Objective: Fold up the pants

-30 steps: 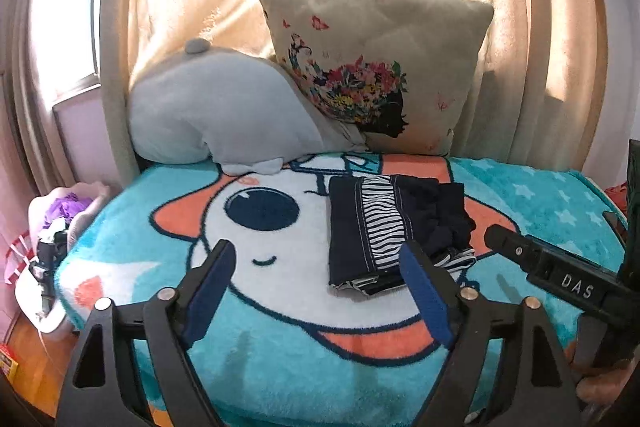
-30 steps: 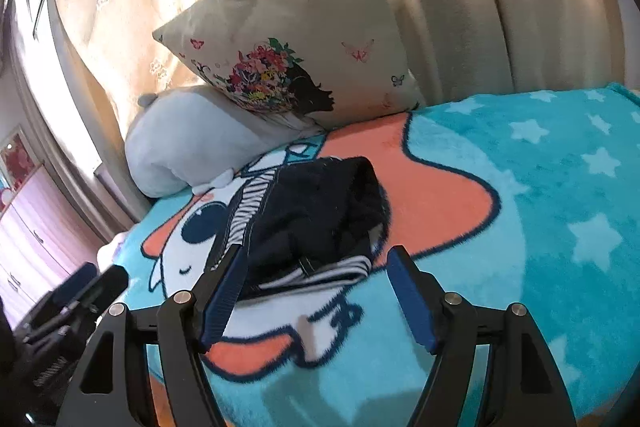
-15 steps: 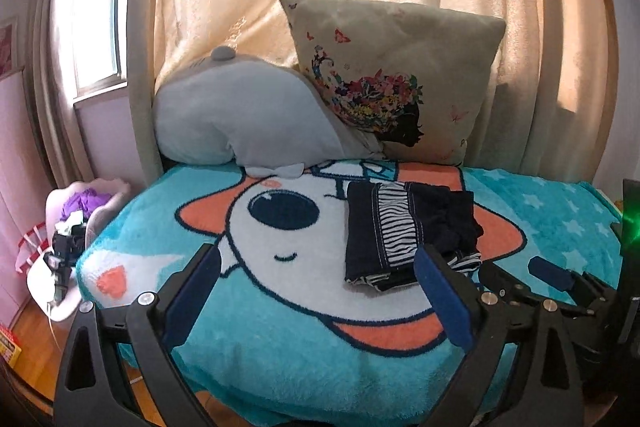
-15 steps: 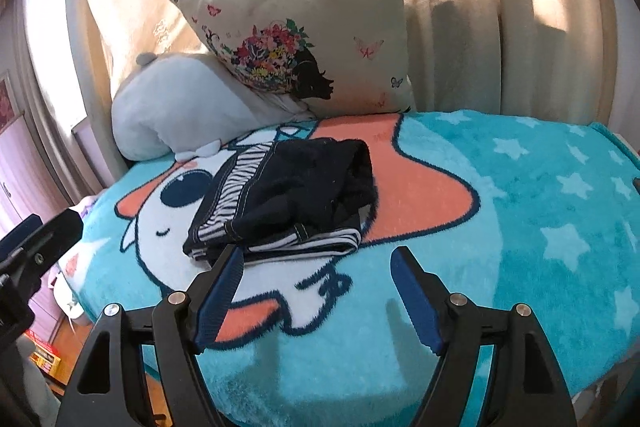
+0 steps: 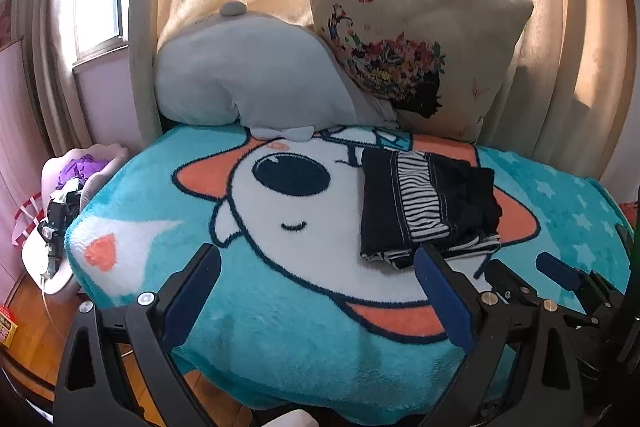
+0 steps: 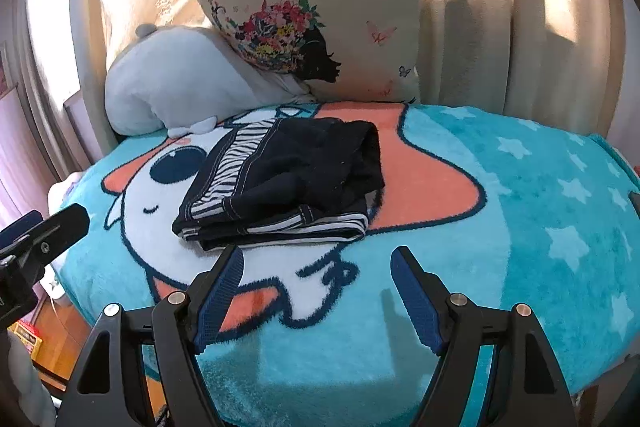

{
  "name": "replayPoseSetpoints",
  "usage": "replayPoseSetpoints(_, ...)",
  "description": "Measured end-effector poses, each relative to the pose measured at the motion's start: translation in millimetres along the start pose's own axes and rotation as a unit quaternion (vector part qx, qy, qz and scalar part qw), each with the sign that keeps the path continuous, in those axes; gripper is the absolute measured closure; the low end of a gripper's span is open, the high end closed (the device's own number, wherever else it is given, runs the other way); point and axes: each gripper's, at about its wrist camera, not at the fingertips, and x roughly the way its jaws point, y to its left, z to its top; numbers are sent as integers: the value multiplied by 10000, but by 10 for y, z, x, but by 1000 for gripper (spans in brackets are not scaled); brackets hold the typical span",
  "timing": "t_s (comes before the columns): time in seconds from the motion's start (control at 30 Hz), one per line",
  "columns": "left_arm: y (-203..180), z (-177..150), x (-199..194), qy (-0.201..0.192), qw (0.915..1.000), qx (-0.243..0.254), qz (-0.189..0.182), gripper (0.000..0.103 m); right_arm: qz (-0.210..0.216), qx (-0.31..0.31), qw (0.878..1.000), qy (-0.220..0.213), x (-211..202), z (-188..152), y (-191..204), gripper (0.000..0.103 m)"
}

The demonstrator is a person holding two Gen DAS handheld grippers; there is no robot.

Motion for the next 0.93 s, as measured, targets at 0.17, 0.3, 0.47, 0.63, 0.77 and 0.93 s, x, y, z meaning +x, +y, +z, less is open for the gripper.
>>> replayPoseSetpoints(0.17,-14,-28,62,79,9999,71,-16,6,-49,-55,9999,85,58,-11,42,23)
replayPoseSetpoints(0.3,-9,-44,102,123,9999,71,-62,6,-65,-92,9999,127,96,-7,74,23)
replayPoseSetpoints(0.47,14,-49,139,156,9998,43,-95,6,-110,-186,9997,138,126,-15,141,23)
replayPoseSetpoints(0.63,52,-55,203,263,9995,-17,-164,6,-136,-268,9994,145,149,-13,207,23)
replayPoseSetpoints(0.77,84,-65,232,275,9995,-76,-145,6,-144,-317,9993,166,174,-4,252,23)
replayPoseSetpoints(0.93,118,-72,256,298,9995,-88,19,6,-96,-392,9990,200,207,-1,331,22)
